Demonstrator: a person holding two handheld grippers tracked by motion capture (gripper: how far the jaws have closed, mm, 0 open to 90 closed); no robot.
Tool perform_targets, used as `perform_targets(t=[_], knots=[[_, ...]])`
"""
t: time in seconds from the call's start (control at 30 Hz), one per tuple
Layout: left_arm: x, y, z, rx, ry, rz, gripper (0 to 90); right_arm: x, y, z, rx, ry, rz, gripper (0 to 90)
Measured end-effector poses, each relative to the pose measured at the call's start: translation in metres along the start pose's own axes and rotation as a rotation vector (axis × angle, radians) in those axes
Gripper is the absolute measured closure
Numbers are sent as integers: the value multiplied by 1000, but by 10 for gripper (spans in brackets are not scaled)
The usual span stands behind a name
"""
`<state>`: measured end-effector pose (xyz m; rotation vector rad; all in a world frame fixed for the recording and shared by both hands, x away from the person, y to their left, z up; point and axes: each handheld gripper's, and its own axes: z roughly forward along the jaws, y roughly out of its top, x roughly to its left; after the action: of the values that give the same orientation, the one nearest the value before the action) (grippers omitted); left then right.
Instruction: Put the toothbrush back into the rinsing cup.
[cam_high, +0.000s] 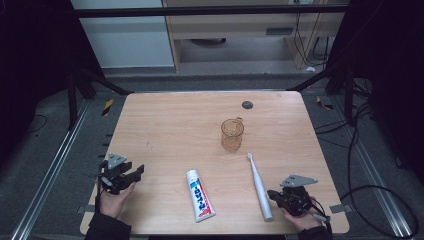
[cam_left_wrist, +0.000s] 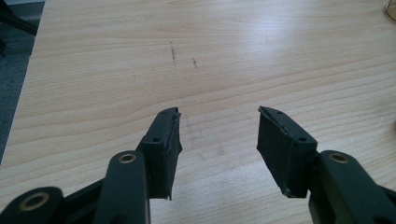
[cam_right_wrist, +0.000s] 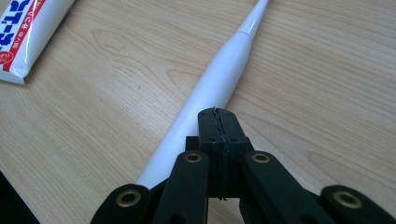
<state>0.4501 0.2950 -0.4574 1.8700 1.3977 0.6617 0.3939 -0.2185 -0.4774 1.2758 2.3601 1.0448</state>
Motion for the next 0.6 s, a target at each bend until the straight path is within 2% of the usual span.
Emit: perform_targets(t=[0.43,0.6], knots=[[-1,0,1,2,1,8,475,3,2,1,-5,7,-6,900],[-2,0,0,2,1,11,475,8,4,2,-14,30,-4,900]])
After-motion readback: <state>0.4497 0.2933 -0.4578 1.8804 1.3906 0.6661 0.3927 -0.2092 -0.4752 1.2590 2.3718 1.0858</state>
